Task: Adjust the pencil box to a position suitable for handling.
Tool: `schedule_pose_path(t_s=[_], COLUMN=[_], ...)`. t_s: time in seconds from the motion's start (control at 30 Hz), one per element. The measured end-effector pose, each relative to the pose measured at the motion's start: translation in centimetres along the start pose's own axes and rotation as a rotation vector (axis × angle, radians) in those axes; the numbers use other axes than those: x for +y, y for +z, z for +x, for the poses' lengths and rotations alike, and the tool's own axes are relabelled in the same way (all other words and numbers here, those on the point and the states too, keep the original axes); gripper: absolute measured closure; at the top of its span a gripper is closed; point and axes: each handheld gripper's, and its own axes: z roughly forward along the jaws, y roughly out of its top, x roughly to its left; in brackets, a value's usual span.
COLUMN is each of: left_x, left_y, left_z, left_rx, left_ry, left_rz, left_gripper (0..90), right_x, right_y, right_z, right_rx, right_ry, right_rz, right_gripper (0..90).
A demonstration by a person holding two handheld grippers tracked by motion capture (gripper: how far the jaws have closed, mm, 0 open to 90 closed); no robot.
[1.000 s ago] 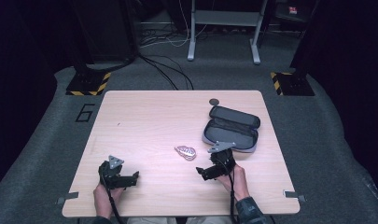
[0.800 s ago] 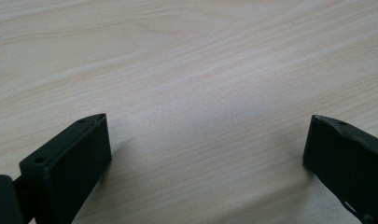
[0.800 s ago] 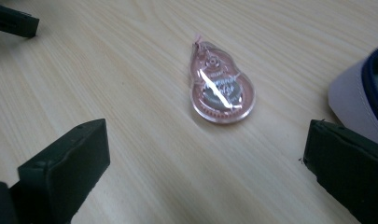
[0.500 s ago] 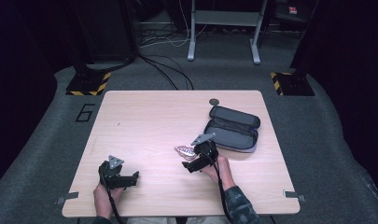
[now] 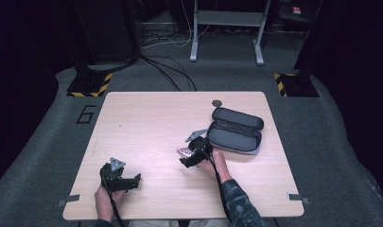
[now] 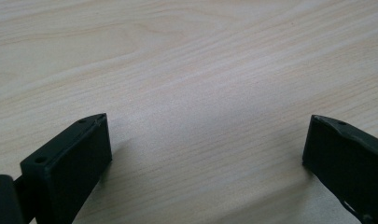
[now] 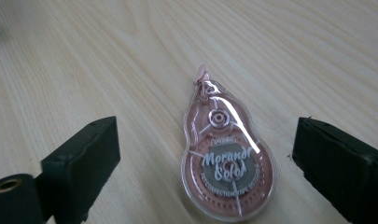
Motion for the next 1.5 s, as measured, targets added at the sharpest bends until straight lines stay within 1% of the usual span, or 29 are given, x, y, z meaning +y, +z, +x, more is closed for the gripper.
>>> schedule_pose_path(t_s=[0.03,0.1,0.13,0.17,0.2,0.23,0.27,0.3,0.33,0.37,0.4,0.43,0.47,0.53,0.6,0.63,0.77,0.9,0.97,1.0,1.03,1.07,1.13,1.27,1.37,1.4,1.43,1.47,1.5], left_x=[0.0,0.0,0.0,0.0,0.0,0.0,0.0,0.0,0.0,0.0,0.0,0.0,0.0,0.0,0.0,0.0,0.0,0.0,0.0,0.0,0.0,0.0,0.0,0.0,0.0,0.0,0.0,0.0,0.0], left_y=[0.0,0.0,0.0,0.0,0.0,0.0,0.0,0.0,0.0,0.0,0.0,0.0,0.0,0.0,0.0,0.0,0.0,0.0,0.0,0.0,0.0,0.0,0.0,0.0,0.0,0.0,0.0,0.0,0.0], left_z=[0.0,0.0,0.0,0.0,0.0,0.0,0.0,0.0,0.0,0.0,0.0,0.0,0.0,0.0,0.0,0.0,0.0,0.0,0.0,0.0,0.0,0.0,0.0,0.0,0.0,0.0,0.0,0.0,0.0], left_rx=[0.000,0.001,0.000,-0.001,0.000,0.000,0.000,0.000,0.000,-0.001,-0.001,-0.001,-0.001,-0.001,0.000,-0.001,-0.001,-0.001,0.001,0.001,0.001,0.001,0.000,-0.001,-0.001,-0.001,0.000,-0.001,0.001], left_ry=[0.000,0.000,0.000,-0.001,0.000,0.000,0.000,0.000,0.000,-0.001,-0.001,0.000,-0.001,-0.001,-0.001,-0.001,-0.001,-0.001,0.001,0.001,0.001,0.001,0.000,-0.002,-0.002,-0.002,0.000,-0.002,0.001], left_rz=[-0.001,-0.001,-0.002,-0.001,-0.001,-0.001,-0.001,-0.001,-0.002,0.001,0.001,0.000,0.000,0.002,0.000,0.000,0.001,0.001,-0.001,-0.001,-0.001,-0.001,0.000,0.001,0.001,0.001,-0.001,0.002,-0.001], left_gripper=[1.0,1.0,1.0,1.0,1.0,1.0,1.0,1.0,1.0,1.0,1.0,1.0,1.0,1.0,1.0,1.0,1.0,1.0,1.0,1.0,1.0,1.0,1.0,1.0,1.0,1.0,1.0,1.0,1.0], right_x=[0.1,0.3,0.5,0.5,0.6,0.6,0.6,0.6,0.6,0.6,0.6,0.6,0.6,0.5,0.6,0.6,0.5,0.4,0.4,0.4,0.5,0.5,0.6,0.8,0.9,0.9,0.9,0.9,0.9], right_y=[0.1,0.3,0.8,1.0,1.2,1.4,1.6,1.6,1.7,2.0,2.0,2.0,2.0,1.9,2.0,2.0,1.9,1.9,1.8,1.7,1.6,1.5,1.3,0.1,-0.5,-1.2,-1.2,-2.0,-2.0], right_z=[0.0,-0.1,-0.3,-0.4,-0.3,-0.4,-0.4,-0.4,-0.3,-0.3,-0.3,-0.3,-0.3,-0.5,-0.4,-0.3,-0.3,-0.1,-0.1,-0.1,-0.1,0.0,0.0,0.1,0.1,0.4,0.4,0.5,0.5], right_rx=[-0.004,-0.012,-0.010,-0.011,-0.017,-0.011,-0.008,-0.008,-0.011,-0.016,-0.020,-0.020,-0.029,-0.021,-0.022,-0.029,-0.023,-0.029,-0.035,-0.031,-0.039,-0.037,-0.037,-0.050,-0.052,-0.057,-0.057,-0.064,-0.064], right_ry=[-0.006,-0.013,0.006,-0.001,0.006,-0.008,-0.006,-0.006,-0.003,-0.014,-0.015,-0.015,-0.015,-0.017,-0.006,-0.010,-0.007,0.010,0.006,0.018,0.002,0.020,0.023,0.027,0.029,0.047,0.047,0.038,0.038], right_rz=[0.004,0.008,0.019,0.022,0.027,0.040,0.046,0.046,0.047,0.053,0.054,0.054,0.058,0.061,0.057,0.055,0.049,0.048,0.047,0.043,0.037,0.042,0.035,0.020,0.015,0.011,0.011,0.005,0.005], right_gripper=[13.9,15.6,18.3,18.3,24.1,25.8,29.5,29.5,31.7,36.5,39.0,39.0,41.3,48.0,48.7,49.0,49.6,49.7,49.8,49.8,49.9,49.8,49.8,49.9,49.9,49.9,49.9,49.9,49.9])
